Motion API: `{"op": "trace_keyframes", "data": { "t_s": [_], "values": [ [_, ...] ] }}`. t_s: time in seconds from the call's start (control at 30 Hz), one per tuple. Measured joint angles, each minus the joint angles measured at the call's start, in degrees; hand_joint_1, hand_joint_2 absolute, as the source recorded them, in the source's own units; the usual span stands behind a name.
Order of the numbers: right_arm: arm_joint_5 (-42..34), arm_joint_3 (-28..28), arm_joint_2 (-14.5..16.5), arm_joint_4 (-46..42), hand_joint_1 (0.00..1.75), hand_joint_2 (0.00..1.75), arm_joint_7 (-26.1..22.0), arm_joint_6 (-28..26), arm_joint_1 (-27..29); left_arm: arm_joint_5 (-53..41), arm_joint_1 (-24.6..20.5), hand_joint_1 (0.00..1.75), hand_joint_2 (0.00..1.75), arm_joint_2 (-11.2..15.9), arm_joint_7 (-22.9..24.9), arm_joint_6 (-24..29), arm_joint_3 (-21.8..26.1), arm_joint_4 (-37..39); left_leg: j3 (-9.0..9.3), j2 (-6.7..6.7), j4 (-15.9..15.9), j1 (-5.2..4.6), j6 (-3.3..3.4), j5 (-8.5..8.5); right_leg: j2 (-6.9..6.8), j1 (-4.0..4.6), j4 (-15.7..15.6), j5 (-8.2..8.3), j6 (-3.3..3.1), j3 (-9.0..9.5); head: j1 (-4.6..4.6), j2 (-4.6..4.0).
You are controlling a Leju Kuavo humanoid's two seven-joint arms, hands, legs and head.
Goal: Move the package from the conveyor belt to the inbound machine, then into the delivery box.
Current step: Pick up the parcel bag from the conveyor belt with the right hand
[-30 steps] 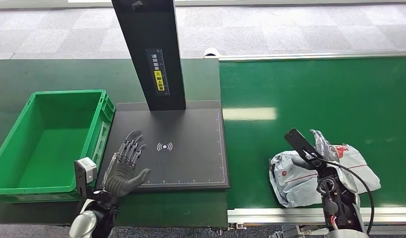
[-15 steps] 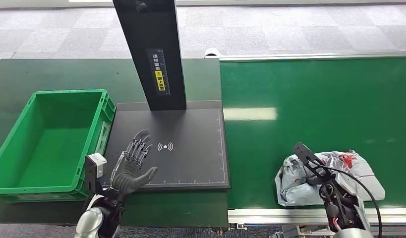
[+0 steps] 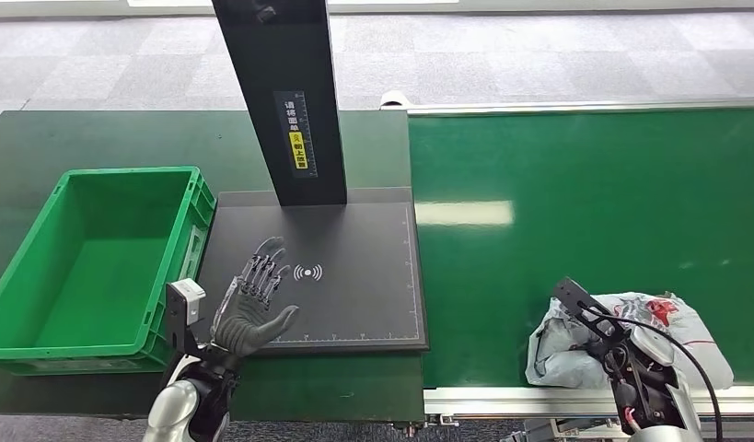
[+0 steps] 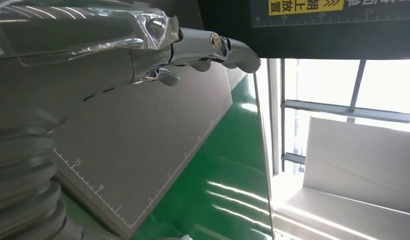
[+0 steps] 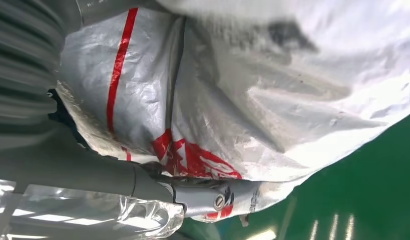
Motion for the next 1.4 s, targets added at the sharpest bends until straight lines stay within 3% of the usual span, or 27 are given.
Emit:
{"op": "trace_keyframes", "data": {
  "t_s": [0.33,0.63,0.9,1.13,1.4],
  "values": [
    [-0.19,0.0,0.15,3.68,1.75,1.75,-8.81,-0.33,-3.01,0.05,0.31,0.0,1.75,0.03,-0.56,0.03,0.32,0.32,0.19,0.06,0.02,0.01,0.01,-0.01,0.05,0.02,0.0,0.03,0.01,0.19,0.01,0.0],
    [-3.89,0.52,1.27,2.79,1.75,1.75,-13.3,-3.45,-3.19,0.04,2.62,0.0,1.75,0.11,-1.21,0.03,1.07,-1.09,0.06,0.04,0.01,0.03,0.01,-0.01,0.04,0.04,0.01,0.02,0.0,0.09,0.0,0.0],
    [-11.92,1.06,3.77,-4.19,1.75,1.75,-21.06,-7.39,-3.39,-0.02,5.04,0.0,1.75,0.26,-1.56,-0.06,2.51,-3.97,-0.04,0.01,0.02,0.03,0.0,-0.01,0.02,0.04,0.01,0.02,0.01,0.0,0.0,0.0],
    [-14.28,1.43,4.91,-8.0,1.75,1.75,-23.2,-7.4,-3.34,-0.02,5.56,0.0,1.75,0.35,-1.99,-0.08,3.15,-4.95,-0.06,-0.02,0.02,0.03,0.01,-0.01,0.01,0.03,0.01,0.01,0.01,-0.01,0.01,0.0],
    [-22.9,2.23,6.45,-18.49,1.75,1.75,-33.21,-13.36,-1.02,0.79,6.07,0.0,1.75,0.43,-3.98,-0.46,3.62,-5.59,-0.06,-0.02,0.02,0.03,0.0,-0.01,0.01,0.04,0.01,0.01,0.01,-0.05,0.0,0.0]
  ]
}}
